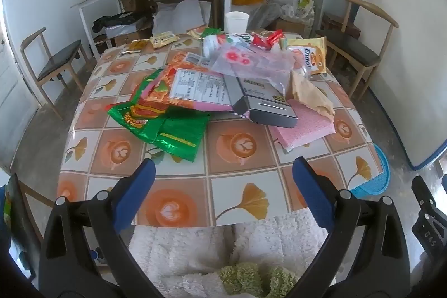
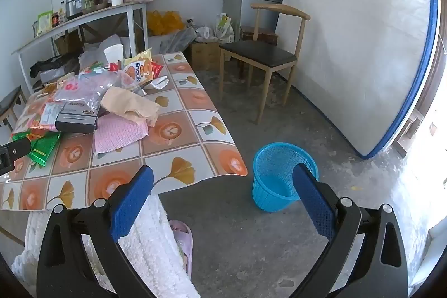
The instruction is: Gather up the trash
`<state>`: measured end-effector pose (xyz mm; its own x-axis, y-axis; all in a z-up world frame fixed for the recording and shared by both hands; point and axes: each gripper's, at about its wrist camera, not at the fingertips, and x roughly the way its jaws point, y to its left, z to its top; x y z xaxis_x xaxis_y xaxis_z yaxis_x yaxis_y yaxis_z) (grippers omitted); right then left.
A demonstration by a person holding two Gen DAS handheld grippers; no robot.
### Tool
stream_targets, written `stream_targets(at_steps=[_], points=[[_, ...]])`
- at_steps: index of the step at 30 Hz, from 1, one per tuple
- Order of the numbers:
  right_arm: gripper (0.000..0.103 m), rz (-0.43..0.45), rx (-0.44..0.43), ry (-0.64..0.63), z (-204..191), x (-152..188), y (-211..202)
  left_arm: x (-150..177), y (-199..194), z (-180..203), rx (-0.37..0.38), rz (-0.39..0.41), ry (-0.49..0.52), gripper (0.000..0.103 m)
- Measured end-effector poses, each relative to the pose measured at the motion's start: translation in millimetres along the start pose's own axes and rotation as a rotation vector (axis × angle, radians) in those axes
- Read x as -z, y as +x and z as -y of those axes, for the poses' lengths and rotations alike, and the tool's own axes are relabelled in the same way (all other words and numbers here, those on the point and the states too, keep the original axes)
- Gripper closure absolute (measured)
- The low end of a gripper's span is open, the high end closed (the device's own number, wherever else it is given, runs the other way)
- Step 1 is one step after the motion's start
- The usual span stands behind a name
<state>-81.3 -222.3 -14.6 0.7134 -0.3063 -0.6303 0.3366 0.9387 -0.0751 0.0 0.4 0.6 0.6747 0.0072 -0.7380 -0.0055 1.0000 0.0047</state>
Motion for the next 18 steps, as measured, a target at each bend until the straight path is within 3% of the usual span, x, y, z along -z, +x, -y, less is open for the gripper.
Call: stream_targets(at_steps=[6, 18], points=[[0.006, -0.006, -0.002, -0.004, -2.5, -0.8, -1.4, -0.4, 1.3, -16.8, -0.003, 0.005, -0.062, 0.008], [0.006, 0.001, -0.006, -0.015, -5.7, -1.2, -2.0, 3.7, 2.1, -19.0, -0.015, 0.000, -0.054, 0.008]])
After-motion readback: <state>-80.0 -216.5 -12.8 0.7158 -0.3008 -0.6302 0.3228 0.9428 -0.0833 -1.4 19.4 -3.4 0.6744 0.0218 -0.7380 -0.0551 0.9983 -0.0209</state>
